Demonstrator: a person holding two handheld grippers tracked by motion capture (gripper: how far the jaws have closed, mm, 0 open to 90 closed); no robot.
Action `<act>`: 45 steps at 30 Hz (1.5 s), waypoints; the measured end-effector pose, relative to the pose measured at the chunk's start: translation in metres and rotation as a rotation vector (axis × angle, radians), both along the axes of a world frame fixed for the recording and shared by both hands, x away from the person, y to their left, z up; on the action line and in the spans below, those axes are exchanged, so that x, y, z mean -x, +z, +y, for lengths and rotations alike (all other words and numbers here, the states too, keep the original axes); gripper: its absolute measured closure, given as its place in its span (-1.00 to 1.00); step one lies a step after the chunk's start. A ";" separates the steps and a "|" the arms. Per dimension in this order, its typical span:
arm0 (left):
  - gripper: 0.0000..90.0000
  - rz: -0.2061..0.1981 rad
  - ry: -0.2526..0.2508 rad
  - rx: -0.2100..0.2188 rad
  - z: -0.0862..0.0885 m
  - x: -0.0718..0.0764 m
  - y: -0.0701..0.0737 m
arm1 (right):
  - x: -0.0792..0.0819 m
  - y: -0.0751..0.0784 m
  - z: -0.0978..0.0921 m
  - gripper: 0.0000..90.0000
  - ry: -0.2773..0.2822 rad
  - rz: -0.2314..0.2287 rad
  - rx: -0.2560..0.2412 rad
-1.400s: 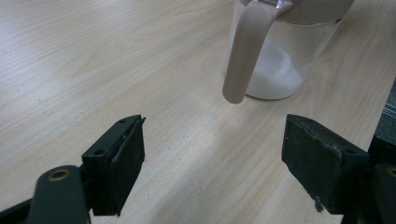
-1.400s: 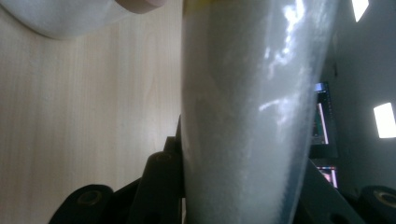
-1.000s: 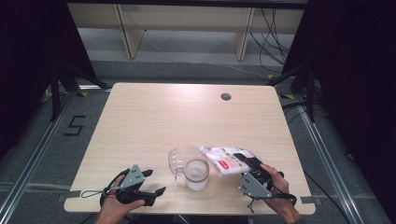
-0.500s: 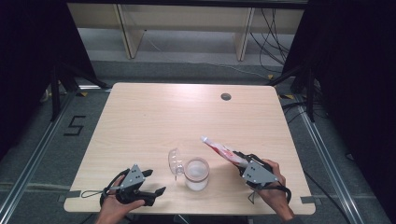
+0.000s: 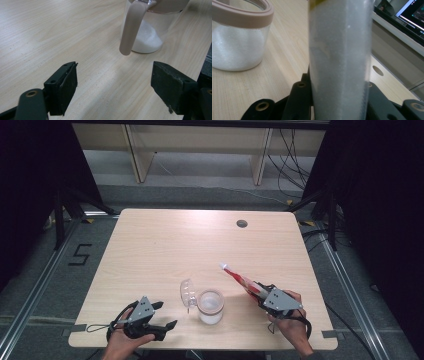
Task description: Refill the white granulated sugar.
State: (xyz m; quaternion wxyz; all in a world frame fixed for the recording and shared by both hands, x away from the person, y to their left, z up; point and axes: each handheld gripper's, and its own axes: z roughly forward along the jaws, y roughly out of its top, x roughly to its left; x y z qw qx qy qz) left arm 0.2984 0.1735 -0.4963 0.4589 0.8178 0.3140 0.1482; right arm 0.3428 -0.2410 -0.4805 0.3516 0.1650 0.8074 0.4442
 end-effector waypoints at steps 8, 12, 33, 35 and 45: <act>-0.53 -0.003 0.001 0.002 0.000 0.000 0.001 | -0.005 -0.001 -0.008 0.64 -0.026 0.034 -0.076; -0.53 -0.004 0.003 0.001 0.000 0.000 0.000 | -0.005 -0.001 -0.011 0.63 -0.040 0.063 -0.110; -0.53 -0.008 0.001 0.007 0.000 0.000 0.000 | -0.002 -0.003 -0.032 0.61 -0.122 0.100 -0.227; -0.53 -0.004 0.002 -0.001 0.000 0.000 0.001 | -0.002 -0.003 -0.032 0.60 -0.132 0.105 -0.251; -0.53 -0.012 0.005 0.009 0.000 0.000 0.000 | -0.002 -0.003 -0.035 0.59 -0.140 0.117 -0.252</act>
